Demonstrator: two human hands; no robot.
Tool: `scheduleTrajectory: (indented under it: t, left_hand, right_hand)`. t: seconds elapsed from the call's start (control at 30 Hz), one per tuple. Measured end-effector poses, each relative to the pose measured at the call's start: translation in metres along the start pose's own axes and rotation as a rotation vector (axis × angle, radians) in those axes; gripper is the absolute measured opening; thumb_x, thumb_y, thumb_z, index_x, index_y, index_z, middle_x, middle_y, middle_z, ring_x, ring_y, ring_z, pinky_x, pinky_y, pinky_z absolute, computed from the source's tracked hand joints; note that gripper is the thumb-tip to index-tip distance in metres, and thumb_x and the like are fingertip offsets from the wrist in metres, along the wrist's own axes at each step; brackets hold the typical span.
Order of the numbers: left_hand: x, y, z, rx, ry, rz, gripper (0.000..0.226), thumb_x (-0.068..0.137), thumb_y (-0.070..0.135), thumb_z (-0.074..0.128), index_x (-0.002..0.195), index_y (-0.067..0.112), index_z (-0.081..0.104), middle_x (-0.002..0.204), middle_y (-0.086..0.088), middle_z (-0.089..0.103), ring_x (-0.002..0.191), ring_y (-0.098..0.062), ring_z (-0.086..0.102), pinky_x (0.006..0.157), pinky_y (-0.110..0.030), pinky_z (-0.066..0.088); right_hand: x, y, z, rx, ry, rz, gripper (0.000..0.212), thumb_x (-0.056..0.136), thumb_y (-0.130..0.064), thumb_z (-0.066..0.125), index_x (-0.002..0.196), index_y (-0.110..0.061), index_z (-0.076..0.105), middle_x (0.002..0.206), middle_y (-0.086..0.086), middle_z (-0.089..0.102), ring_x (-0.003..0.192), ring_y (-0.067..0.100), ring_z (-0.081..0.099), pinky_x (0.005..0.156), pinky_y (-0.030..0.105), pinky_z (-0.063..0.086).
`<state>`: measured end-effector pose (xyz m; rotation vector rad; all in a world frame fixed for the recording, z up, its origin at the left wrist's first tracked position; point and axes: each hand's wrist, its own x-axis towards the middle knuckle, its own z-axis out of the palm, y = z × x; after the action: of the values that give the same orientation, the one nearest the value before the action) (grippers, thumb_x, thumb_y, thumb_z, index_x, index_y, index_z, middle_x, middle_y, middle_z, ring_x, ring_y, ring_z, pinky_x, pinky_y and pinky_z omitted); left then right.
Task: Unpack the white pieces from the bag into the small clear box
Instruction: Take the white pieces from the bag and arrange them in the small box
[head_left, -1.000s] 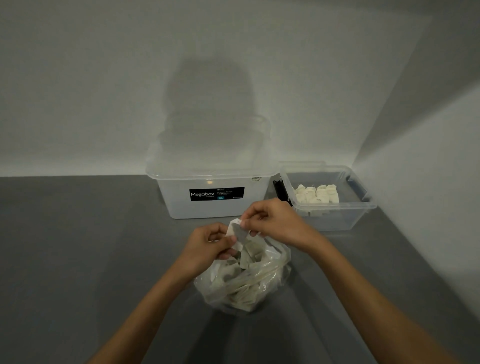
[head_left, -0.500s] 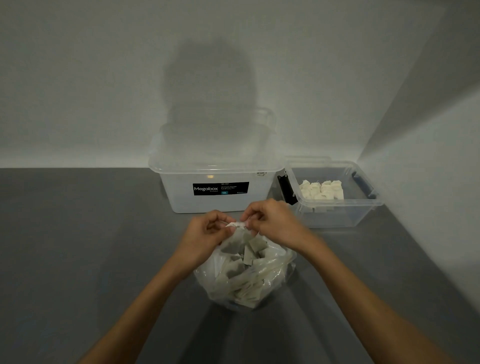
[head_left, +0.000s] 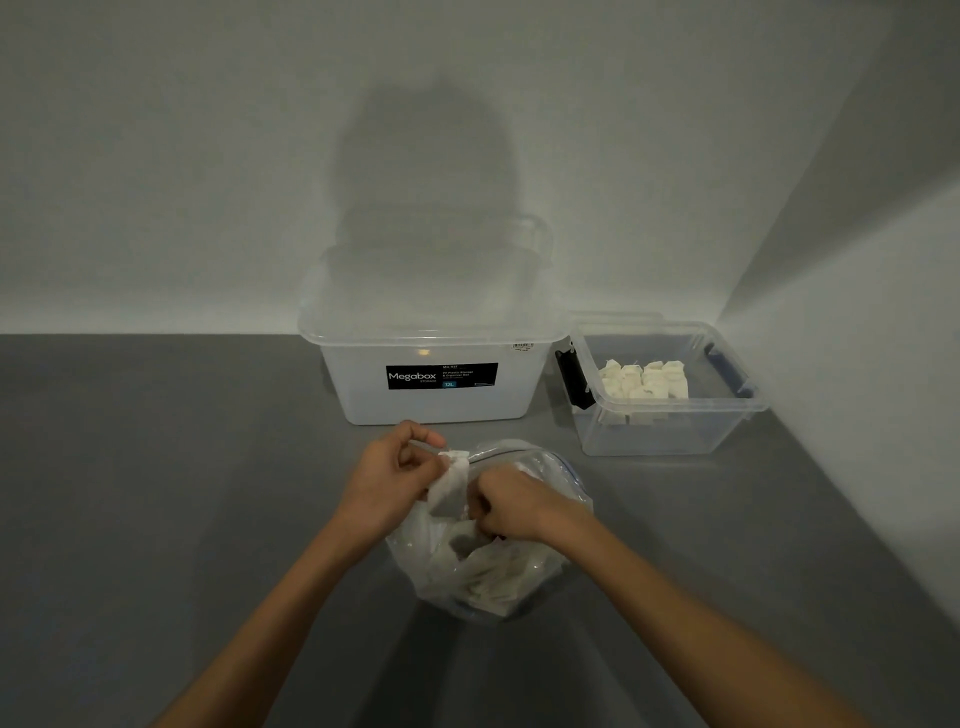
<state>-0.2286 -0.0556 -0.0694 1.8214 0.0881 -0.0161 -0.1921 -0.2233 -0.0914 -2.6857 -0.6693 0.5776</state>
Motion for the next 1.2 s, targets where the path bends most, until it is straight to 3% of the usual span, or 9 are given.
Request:
scheduleTrajectory:
  t: [0.13, 0.2, 0.27, 0.4, 0.57, 0.73, 0.93, 1.07, 1.2]
  left_hand:
    - [0.000, 0.004, -0.008, -0.002, 0.038, 0.048, 0.015, 0.087, 0.003, 0.061, 0.098, 0.013, 0.060, 0.062, -0.020, 0.060, 0.063, -0.026, 0.059, 0.069, -0.044, 0.056]
    - [0.001, 0.009, -0.012, 0.003, 0.053, 0.075, 0.012, 0.088, 0.000, 0.058, 0.093, 0.011, 0.062, 0.061, -0.018, 0.058, 0.058, -0.026, 0.055, 0.065, -0.041, 0.054]
    - [0.004, 0.015, -0.015, 0.015, 0.037, 0.108, 0.015, 0.091, 0.000, 0.055, 0.085, 0.007, 0.066, 0.073, -0.019, 0.064, 0.066, -0.037, 0.059, 0.068, -0.044, 0.056]
    - [0.008, 0.026, -0.008, -0.021, 0.000, 0.094, 0.021, 0.091, -0.002, 0.054, 0.083, 0.004, 0.073, 0.089, -0.011, 0.071, 0.086, -0.036, 0.066, 0.074, -0.038, 0.058]
    - [0.008, 0.048, 0.025, -0.134, -0.112, 0.084, 0.009, 0.087, 0.019, 0.066, 0.089, 0.015, 0.074, 0.090, 0.001, 0.074, 0.089, -0.019, 0.069, 0.076, -0.030, 0.059]
    - [0.021, 0.072, 0.056, -0.156, -0.103, 0.152, 0.009, 0.085, 0.019, 0.069, 0.089, 0.013, 0.073, 0.085, -0.003, 0.073, 0.082, -0.020, 0.069, 0.073, -0.034, 0.059]
    - [0.042, 0.097, 0.086, -0.054, -0.195, 0.226, 0.009, 0.085, 0.017, 0.069, 0.089, 0.012, 0.074, 0.081, -0.006, 0.073, 0.077, -0.020, 0.070, 0.073, -0.031, 0.058]
    - [0.059, 0.113, 0.114, 0.007, -0.211, 0.312, 0.006, 0.083, 0.017, 0.071, 0.087, 0.015, 0.075, 0.074, -0.011, 0.071, 0.068, -0.032, 0.066, 0.069, -0.040, 0.056]
    - [0.078, 0.132, 0.139, -0.039, -0.203, 0.307, 0.010, 0.080, 0.010, 0.074, 0.089, 0.011, 0.071, 0.072, -0.013, 0.069, 0.063, -0.020, 0.063, 0.064, -0.036, 0.055]
  right_hand:
    - [-0.019, 0.005, -0.027, 0.090, 0.101, -0.018, 0.008, 0.083, -0.005, 0.063, 0.080, -0.010, 0.069, 0.080, 0.000, 0.068, 0.075, 0.013, 0.062, 0.071, 0.023, 0.050]
    - [-0.031, 0.010, -0.044, 0.244, 0.129, 0.012, 0.012, 0.084, -0.003, 0.065, 0.076, -0.013, 0.067, 0.066, -0.002, 0.066, 0.061, 0.010, 0.065, 0.065, 0.024, 0.055]
    - [-0.045, 0.015, -0.060, 0.465, 0.178, 0.042, 0.013, 0.084, -0.002, 0.066, 0.077, -0.012, 0.065, 0.064, 0.006, 0.068, 0.056, 0.012, 0.066, 0.059, 0.023, 0.056]
    - [-0.067, 0.019, -0.082, 1.012, 0.267, 0.088, 0.006, 0.085, 0.002, 0.066, 0.090, 0.001, 0.064, 0.080, 0.023, 0.070, 0.066, 0.021, 0.069, 0.065, 0.027, 0.059]
    - [-0.076, 0.021, -0.086, 1.314, 0.283, 0.097, 0.007, 0.086, 0.006, 0.061, 0.092, 0.002, 0.062, 0.083, 0.023, 0.070, 0.073, 0.024, 0.072, 0.065, 0.025, 0.059]
    - [-0.084, 0.028, -0.094, 1.219, 0.315, 0.125, 0.007, 0.086, 0.001, 0.065, 0.091, -0.003, 0.063, 0.082, 0.017, 0.071, 0.074, 0.023, 0.072, 0.065, 0.029, 0.059]
    - [-0.089, 0.060, -0.134, 0.681, 0.716, 0.112, 0.012, 0.082, -0.025, 0.073, 0.093, -0.030, 0.071, 0.063, -0.006, 0.056, 0.059, 0.008, 0.054, 0.059, 0.032, 0.048]
    - [-0.095, 0.077, -0.162, 0.579, 0.620, 0.040, 0.009, 0.082, -0.022, 0.073, 0.091, -0.025, 0.074, 0.059, 0.001, 0.057, 0.057, 0.010, 0.052, 0.058, 0.030, 0.047]
    - [-0.099, 0.106, -0.188, 0.712, 0.622, 0.059, 0.008, 0.082, -0.010, 0.073, 0.080, -0.017, 0.072, 0.057, 0.000, 0.064, 0.051, 0.009, 0.057, 0.053, 0.023, 0.050]
